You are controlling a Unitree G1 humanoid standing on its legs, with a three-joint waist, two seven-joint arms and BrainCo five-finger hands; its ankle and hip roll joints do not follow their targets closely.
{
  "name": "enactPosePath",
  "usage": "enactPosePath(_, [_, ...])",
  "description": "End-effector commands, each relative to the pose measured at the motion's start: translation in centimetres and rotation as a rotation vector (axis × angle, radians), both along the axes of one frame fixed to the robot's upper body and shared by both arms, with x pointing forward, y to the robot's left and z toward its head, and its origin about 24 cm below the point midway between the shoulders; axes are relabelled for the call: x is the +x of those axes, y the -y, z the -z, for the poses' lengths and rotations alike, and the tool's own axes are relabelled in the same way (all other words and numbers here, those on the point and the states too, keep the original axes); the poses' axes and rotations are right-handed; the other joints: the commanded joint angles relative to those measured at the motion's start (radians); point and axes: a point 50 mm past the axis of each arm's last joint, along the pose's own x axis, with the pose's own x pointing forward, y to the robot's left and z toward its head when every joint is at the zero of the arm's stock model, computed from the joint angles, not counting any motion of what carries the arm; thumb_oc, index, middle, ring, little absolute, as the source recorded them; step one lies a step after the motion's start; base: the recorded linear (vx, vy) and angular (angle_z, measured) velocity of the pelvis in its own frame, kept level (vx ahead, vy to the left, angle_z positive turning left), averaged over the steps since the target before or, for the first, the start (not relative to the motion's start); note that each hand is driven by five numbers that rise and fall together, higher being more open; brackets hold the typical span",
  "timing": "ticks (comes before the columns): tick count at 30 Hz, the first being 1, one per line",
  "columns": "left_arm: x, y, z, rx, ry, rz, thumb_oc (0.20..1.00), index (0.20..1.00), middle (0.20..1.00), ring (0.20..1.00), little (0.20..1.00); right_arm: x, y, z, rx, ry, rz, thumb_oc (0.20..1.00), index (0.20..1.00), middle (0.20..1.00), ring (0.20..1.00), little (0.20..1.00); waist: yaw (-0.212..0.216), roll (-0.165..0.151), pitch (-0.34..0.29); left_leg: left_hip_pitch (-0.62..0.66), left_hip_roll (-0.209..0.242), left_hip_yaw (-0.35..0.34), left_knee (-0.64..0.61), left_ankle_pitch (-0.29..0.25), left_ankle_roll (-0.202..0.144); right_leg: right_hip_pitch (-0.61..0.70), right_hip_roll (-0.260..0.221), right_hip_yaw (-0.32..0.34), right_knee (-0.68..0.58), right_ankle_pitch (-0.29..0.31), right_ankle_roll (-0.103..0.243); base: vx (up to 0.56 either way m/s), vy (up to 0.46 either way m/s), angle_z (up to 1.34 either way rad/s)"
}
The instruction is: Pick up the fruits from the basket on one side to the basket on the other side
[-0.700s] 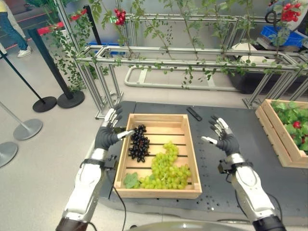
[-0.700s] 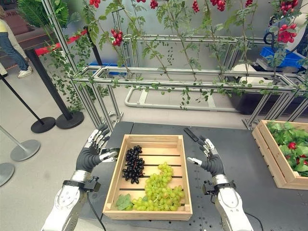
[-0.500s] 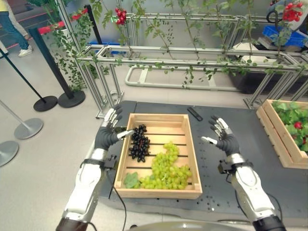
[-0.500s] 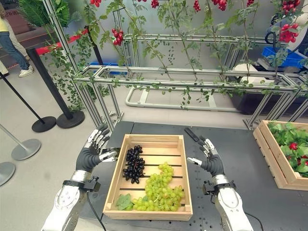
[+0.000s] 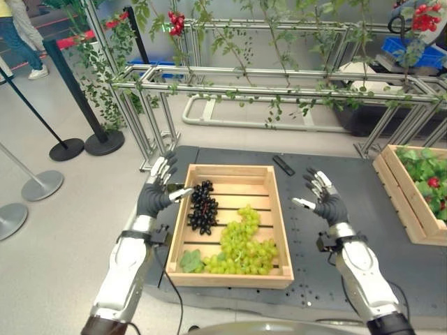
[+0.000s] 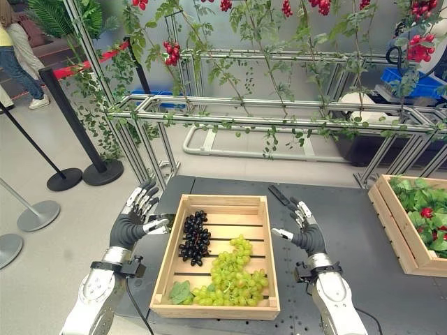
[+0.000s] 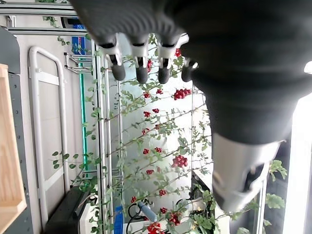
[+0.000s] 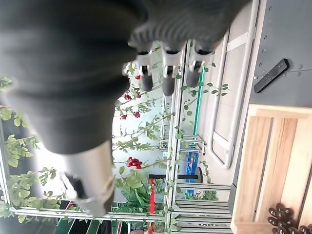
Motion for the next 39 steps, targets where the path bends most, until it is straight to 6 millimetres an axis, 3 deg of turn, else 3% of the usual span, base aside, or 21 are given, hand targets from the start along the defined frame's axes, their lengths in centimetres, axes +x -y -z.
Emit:
enactPosePath(1, [0.1, 0.2, -2.6, 0.000, 0.135, 0.038, 1.000, 1.000, 1.000, 1.000, 1.000, 0.9, 0.2, -2.3, 0.043, 0.127, 0.011, 1.000, 1.000, 1.000, 1.000, 1.000, 0.025, -0.049, -0.011, -0.007, 0.041, -0.036, 0.048, -0.049, -0.010, -0.022, -0.072, -0.018, 0.029, -0.006, 0.084, 0.00, 0.000, 0.00])
enactPosePath(9, [-0.1, -0.4, -3.8, 0.031, 0.181, 0.047, 1.000, 1.000, 1.000, 1.000, 1.000, 1.2, -0.1, -2.8, 0.023, 0.146, -0.012, 1.000, 1.000, 1.000, 1.000, 1.000, 0.039, -0.067, 0.010, -0.026, 0.045, -0.045, 0.060, -0.040, -0.015, -0.032, -0.067, -0.028, 0.037, -0.010, 0.077, -0.01, -0.013, 0.01])
enactPosePath(16, [-0.1, 0.4, -6.8, 0.022, 0.296, 0.140, 1.000, 1.000, 1.000, 1.000, 1.000, 2.6, -0.8, -4.1, -0.056, 0.179, -0.073, 1.000, 1.000, 1.000, 1.000, 1.000, 0.104, -0.108, 0.068, -0.094, 0.052, -0.077, 0.064, -0.017, -0.023, -0.063, -0.057, -0.067, 0.029, 0.000, 0.075, -0.05, -0.045, 0.17])
enactPosePath(25, [0.1, 4.0, -10.0, 0.038, 0.431, 0.349, 1.000, 1.000, 1.000, 1.000, 1.000, 7.2, -2.3, -6.7, -0.308, 0.227, -0.145, 1.000, 1.000, 1.000, 1.000, 1.000, 0.174, -0.141, 0.199, -0.225, 0.056, -0.130, 0.120, -0.009, -0.029, -0.139, -0.046, -0.104, 0.037, 0.021, 0.071, -0.10, -0.022, 0.18])
enactPosePath(30, [0.4, 5.9, -11.5, 0.068, 0.499, 0.448, 1.000, 1.000, 1.000, 1.000, 1.000, 9.4, -1.4, -6.8, -0.673, 0.177, -0.188, 1.000, 1.000, 1.000, 1.000, 1.000, 0.201, -0.157, 0.275, -0.305, 0.064, -0.156, 0.172, -0.013, -0.034, -0.194, -0.048, -0.116, 0.066, 0.026, 0.070, -0.10, -0.004, 0.09])
enactPosePath(37, [1.0, 8.4, -13.8, 0.081, 0.600, 0.548, 1.000, 1.000, 1.000, 1.000, 1.000, 10.2, 1.9, -2.4, -0.885, -0.076, -0.135, 1.000, 1.000, 1.000, 1.000, 1.000, 0.225, -0.155, 0.350, -0.401, 0.057, -0.192, 0.212, -0.013, -0.037, -0.264, -0.065, -0.145, 0.120, 0.015, 0.067, -0.07, -0.012, 0.18])
enactPosePath(39, [1.1, 8.8, -14.5, 0.070, 0.626, 0.557, 1.000, 1.000, 1.000, 1.000, 1.000, 10.1, 2.4, -1.9, -0.942, -0.103, -0.130, 1.000, 1.000, 1.000, 1.000, 1.000, 0.227, -0.150, 0.368, -0.425, 0.054, -0.195, 0.218, -0.004, -0.038, -0.286, -0.071, -0.150, 0.131, 0.019, 0.068, -0.05, 0.017, 0.10])
